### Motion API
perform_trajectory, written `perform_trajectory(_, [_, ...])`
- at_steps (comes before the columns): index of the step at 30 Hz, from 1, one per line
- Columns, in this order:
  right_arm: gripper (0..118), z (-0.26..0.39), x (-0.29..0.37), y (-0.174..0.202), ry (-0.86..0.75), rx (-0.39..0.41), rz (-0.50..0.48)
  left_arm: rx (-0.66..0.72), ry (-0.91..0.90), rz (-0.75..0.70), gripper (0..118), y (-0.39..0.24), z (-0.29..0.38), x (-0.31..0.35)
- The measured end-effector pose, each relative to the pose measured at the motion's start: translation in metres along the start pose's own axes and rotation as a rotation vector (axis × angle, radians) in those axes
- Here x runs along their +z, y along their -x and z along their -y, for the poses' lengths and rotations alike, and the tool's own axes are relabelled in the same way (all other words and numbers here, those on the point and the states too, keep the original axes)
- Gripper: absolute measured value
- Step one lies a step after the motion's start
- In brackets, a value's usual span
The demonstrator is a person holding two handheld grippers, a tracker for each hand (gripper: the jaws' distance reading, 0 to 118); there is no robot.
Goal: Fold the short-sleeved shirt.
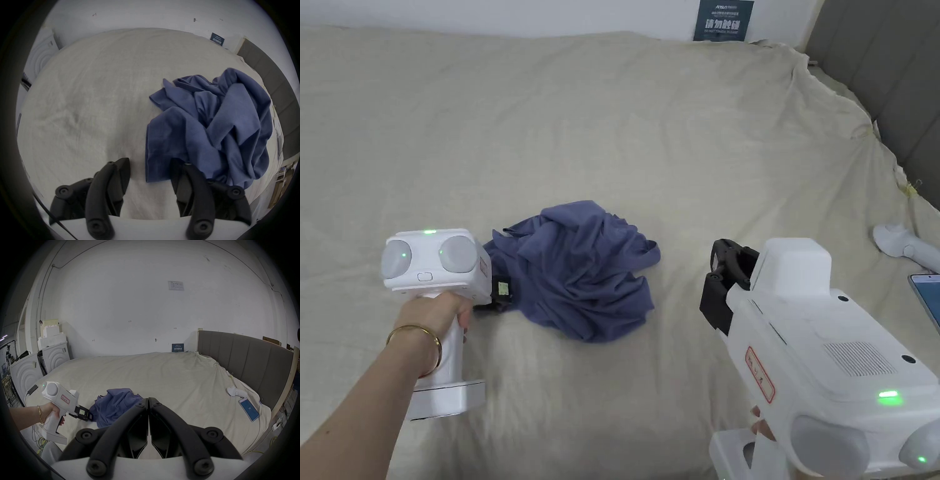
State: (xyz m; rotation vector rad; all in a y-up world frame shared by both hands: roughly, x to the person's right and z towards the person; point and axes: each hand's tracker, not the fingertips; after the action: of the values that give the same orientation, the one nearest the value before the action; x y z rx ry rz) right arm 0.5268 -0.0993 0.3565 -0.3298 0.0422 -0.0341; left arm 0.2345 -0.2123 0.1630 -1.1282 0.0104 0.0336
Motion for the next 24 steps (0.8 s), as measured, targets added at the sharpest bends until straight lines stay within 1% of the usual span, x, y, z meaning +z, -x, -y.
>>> perform_trajectory(1, [0, 0.001, -0.001, 0.0, 0.005, -0.003, 0.002, -0.033, -0.027, 0.001, 0, -0.003, 0.002, 0.003])
perform_trajectory(2, [0, 0.002, -0.003, -0.001, 0.01, -0.008, 0.003, -0.048, -0.046, 0.022, 0, -0.005, 0.005, 0.005])
perform_trajectory(4, [0, 0.004, -0.005, -0.001, 0.018, -0.019, 0.003, -0.073, -0.025, 0.022, 0, -0.008, 0.009, 0.004])
perform_trajectory(5, [0, 0.005, -0.006, 0.0, 0.021, -0.021, 0.003, -0.092, -0.015, 0.06, 0, -0.007, 0.012, 0.005])
perform_trajectory(8, [0, 0.004, -0.008, -0.002, 0.033, -0.022, 0.004, -0.033, -0.117, 0.034, 0, 0.001, 0.011, 0.02])
perform_trajectory(11, [0, -0.002, -0.014, -0.006, 0.051, -0.015, -0.004, 0.066, -0.229, 0.116, 0, 0.016, 0.01, 0.048])
perform_trajectory(13, [0, -0.008, -0.025, -0.01, 0.074, -0.001, -0.007, 0.104, -0.303, 0.128, 0, 0.023, 0.007, 0.066])
perform_trajectory(17, [0, -0.034, -0.069, -0.019, 0.157, 0.008, -0.026, 0.144, -0.384, 0.158, 0, 0.032, 0.008, 0.09])
perform_trajectory(20, [1, -0.056, -0.123, -0.023, 0.287, 0.059, 0.002, 0.179, -0.4, 0.19, 0, 0.036, 0.008, 0.094])
perform_trajectory(21, [11, -0.06, -0.142, -0.024, 0.336, 0.057, -0.002, 0.183, -0.402, 0.193, 0, 0.036, 0.008, 0.095])
perform_trajectory(22, [34, -0.064, -0.163, -0.025, 0.404, 0.066, -0.01, 0.186, -0.405, 0.195, 0, 0.036, 0.009, 0.096])
perform_trajectory(23, [64, -0.065, -0.181, -0.022, 0.464, 0.061, -0.032, 0.185, -0.407, 0.195, 0, 0.035, 0.01, 0.097])
perform_trajectory(24, [99, -0.064, -0.2, -0.023, 0.537, 0.058, -0.049, 0.177, -0.41, 0.196, 0, 0.033, 0.009, 0.094])
